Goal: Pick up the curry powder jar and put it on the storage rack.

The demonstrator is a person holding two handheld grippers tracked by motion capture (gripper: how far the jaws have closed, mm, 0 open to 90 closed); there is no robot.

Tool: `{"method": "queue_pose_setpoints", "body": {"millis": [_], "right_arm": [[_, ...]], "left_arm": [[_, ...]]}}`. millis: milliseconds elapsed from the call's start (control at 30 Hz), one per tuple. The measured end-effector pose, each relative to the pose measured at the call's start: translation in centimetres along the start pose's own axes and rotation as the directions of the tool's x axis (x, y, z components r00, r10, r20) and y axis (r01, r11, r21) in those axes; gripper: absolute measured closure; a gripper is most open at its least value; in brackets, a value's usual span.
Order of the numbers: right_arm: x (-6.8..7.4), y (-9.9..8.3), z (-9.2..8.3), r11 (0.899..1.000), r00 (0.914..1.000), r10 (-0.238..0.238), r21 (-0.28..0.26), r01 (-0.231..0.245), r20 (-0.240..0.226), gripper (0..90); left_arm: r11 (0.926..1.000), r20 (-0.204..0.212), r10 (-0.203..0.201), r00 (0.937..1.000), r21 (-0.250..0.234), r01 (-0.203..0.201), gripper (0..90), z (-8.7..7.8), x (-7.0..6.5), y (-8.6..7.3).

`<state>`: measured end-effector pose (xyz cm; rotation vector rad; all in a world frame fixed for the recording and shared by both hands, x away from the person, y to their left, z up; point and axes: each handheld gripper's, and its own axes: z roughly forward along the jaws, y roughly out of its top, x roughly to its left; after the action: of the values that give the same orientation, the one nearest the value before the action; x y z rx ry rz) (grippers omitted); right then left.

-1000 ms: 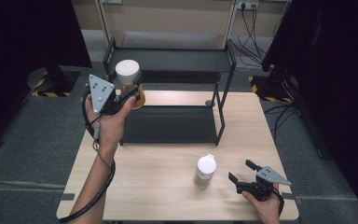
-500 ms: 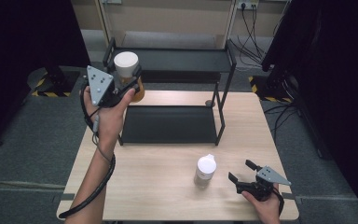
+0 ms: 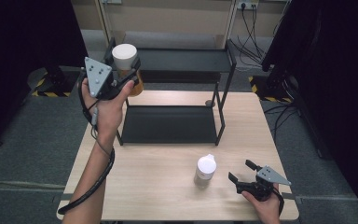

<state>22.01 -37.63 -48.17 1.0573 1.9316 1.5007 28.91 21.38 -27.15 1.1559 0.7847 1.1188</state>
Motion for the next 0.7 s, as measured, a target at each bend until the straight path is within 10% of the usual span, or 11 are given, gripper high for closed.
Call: {"method": "queue_pose_setpoints", "body": {"millis": [700], "right_arm": [[0.0, 0.0, 0.0, 1.0, 1.0, 0.002, 0.0, -0.002, 0.0, 6.0]], "left_arm": [[1.0, -0.033, -0.007, 0.9994, 0.006, 0.008, 33.2, 1.8, 0.7, 1.3]]}}
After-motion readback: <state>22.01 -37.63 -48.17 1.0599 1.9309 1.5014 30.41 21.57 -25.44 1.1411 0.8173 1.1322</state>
